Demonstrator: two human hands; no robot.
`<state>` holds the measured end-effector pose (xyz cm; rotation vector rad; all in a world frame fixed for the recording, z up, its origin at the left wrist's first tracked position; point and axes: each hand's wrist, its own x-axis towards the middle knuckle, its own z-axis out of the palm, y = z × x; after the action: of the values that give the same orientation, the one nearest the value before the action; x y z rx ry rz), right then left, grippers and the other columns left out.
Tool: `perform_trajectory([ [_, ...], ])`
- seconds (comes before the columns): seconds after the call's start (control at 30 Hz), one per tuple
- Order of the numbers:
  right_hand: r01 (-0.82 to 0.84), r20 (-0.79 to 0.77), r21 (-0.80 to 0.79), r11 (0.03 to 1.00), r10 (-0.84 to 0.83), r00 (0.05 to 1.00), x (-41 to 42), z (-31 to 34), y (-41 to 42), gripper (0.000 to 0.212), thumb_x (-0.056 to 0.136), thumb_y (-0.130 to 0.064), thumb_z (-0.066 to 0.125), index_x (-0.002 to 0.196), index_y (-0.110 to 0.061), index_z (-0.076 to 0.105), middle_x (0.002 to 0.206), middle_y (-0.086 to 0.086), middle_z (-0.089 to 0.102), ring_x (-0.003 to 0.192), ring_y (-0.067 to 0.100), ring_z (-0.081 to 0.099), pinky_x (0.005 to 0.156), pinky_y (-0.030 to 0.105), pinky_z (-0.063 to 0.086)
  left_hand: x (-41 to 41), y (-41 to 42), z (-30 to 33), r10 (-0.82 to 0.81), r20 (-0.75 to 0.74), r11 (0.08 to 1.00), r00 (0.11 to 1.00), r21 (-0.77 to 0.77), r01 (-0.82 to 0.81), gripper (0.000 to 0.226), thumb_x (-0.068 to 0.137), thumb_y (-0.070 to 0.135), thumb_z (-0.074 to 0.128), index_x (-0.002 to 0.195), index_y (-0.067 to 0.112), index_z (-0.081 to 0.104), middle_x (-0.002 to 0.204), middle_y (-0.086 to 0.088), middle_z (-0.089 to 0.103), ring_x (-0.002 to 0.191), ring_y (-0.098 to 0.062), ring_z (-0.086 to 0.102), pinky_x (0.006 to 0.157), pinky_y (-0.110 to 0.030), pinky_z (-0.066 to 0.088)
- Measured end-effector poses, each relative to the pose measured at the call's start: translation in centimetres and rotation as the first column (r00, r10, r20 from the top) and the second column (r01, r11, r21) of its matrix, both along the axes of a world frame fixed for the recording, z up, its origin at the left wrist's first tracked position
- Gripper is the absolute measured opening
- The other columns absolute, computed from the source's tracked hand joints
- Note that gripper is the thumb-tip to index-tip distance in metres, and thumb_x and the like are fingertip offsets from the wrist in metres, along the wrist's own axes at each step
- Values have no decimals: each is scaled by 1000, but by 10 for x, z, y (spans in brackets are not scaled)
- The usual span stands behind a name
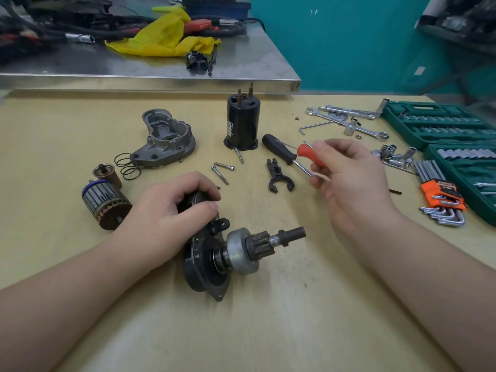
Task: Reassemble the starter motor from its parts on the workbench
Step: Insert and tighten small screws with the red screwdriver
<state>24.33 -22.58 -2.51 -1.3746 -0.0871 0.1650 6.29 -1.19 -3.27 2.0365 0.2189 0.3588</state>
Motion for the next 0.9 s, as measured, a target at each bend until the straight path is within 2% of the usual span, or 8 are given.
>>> perform_trajectory([
  [0.13, -77, -10, -36, 996, 77, 997, -5, -5, 3, 25, 85, -22, 82, 108, -16, 75, 93, 0, 80, 83, 14, 68, 65, 29, 57, 0, 1, 0, -3, -3, 1000, 1000, -14, 3, 34, 70, 52, 60, 95, 33, 74, 90, 1, 74, 86, -17, 70, 75, -28, 54],
  [0.33, -173, -26, -74, 982, 172, 985, -10, -10, 7, 24, 76, -28, 76, 99, -21, 82, 107, 6, 80, 98, 16, 73, 75, 32, 61, 0, 2, -2, -7, -21, 999, 1000, -35, 6, 24, 75, 42, 65, 95, 32, 75, 88, -2, 74, 84, -23, 69, 72, -33, 55],
  [0.4, -199, 11, -107, 974, 201, 980, -13, -12, 7, 25, 78, -28, 74, 101, -24, 82, 110, -3, 80, 107, 12, 74, 82, 31, 61, -1, 3, -2, -18, -30, 999, 999, -50, 16, 23, 79, 41, 64, 96, 30, 75, 88, -4, 74, 85, -26, 69, 73, -34, 55],
  [0.53, -203, 54, -161, 966, 214, 975, -16, -13, 8, 33, 80, -28, 73, 112, -23, 80, 115, -8, 79, 110, 14, 75, 100, 40, 60, -1, 1, -2, 8, -1, 998, 1000, -61, -8, 43, 91, 60, 52, 96, 25, 77, 89, -4, 75, 88, -24, 69, 77, -34, 54],
  [0.63, -197, 73, -185, 963, 213, 974, -20, -11, 9, 32, 81, -26, 72, 111, -24, 81, 111, -7, 79, 106, 15, 77, 105, 47, 57, -1, -1, -2, 50, -7, 997, 999, -64, -50, 54, 95, 68, 44, 97, 25, 77, 87, -6, 75, 85, -28, 69, 75, -39, 55],
  [0.73, -214, 112, -223, 951, 243, 964, -25, -8, 9, 27, 82, -25, 70, 106, -22, 81, 106, -3, 80, 101, 20, 77, 98, 47, 61, 0, -3, -2, 68, -15, 991, 998, -119, -69, 58, 98, 71, 44, 97, 24, 78, 86, -11, 76, 82, -35, 69, 68, -38, 55],
  [0.83, -284, 160, -282, 916, 337, 928, -31, -3, 8, 17, 94, -12, 69, 106, -19, 78, 97, -1, 81, 92, 14, 76, 78, 31, 61, 0, -4, 1, 56, 19, 981, 998, -186, -52, 59, 99, 69, 45, 89, 22, 78, 88, -7, 79, 77, -26, 73, 67, -26, 57],
  [0.9, -343, 184, -358, 868, 426, 886, -37, 0, 8, 18, 99, -5, 66, 105, -19, 76, 90, 1, 80, 80, 9, 74, 67, 23, 56, -1, -4, 3, 46, 60, 971, 997, -237, -31, 59, 100, 67, 44, 86, 20, 77, 90, -8, 79, 79, -23, 74, 69, -24, 59],
])
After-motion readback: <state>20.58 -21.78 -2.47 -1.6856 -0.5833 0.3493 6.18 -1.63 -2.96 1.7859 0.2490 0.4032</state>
